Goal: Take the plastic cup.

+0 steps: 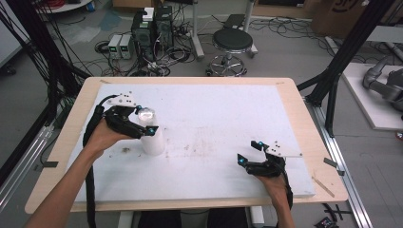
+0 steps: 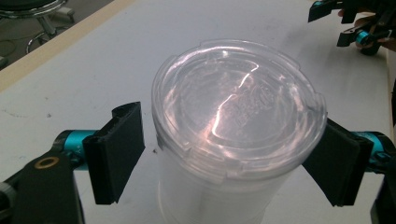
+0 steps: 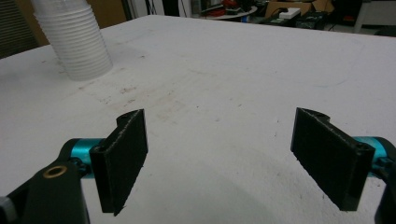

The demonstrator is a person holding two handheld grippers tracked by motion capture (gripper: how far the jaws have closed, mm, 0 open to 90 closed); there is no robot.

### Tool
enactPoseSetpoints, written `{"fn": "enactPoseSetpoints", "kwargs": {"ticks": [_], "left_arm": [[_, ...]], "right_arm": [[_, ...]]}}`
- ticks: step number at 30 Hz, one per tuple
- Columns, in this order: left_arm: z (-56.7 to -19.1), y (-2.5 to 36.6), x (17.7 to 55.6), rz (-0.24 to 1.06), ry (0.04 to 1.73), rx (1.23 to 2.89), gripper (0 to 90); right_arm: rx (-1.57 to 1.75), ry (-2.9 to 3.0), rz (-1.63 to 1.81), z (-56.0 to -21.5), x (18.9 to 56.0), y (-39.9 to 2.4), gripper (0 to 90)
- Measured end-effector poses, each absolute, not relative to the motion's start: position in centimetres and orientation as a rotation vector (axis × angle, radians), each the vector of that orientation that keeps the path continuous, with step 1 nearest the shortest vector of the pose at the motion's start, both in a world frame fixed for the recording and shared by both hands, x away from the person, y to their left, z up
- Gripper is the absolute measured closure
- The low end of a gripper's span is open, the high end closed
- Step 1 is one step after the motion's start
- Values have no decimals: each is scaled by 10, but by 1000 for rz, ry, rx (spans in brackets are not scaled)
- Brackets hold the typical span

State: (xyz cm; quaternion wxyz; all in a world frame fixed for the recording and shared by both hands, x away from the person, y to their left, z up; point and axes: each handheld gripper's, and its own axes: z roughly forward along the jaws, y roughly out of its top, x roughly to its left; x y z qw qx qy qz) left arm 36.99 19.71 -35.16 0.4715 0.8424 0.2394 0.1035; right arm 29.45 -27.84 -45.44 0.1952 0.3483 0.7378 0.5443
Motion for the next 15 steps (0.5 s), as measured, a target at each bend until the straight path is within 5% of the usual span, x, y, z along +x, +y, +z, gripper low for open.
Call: {"fn": "enactPoseSetpoints", "kwargs": {"ticks": [15], "left_arm": [[-352, 198, 370, 235, 583, 2080, 334]], "right_arm": [[987, 2072, 1520, -454, 296, -278, 189]]}}
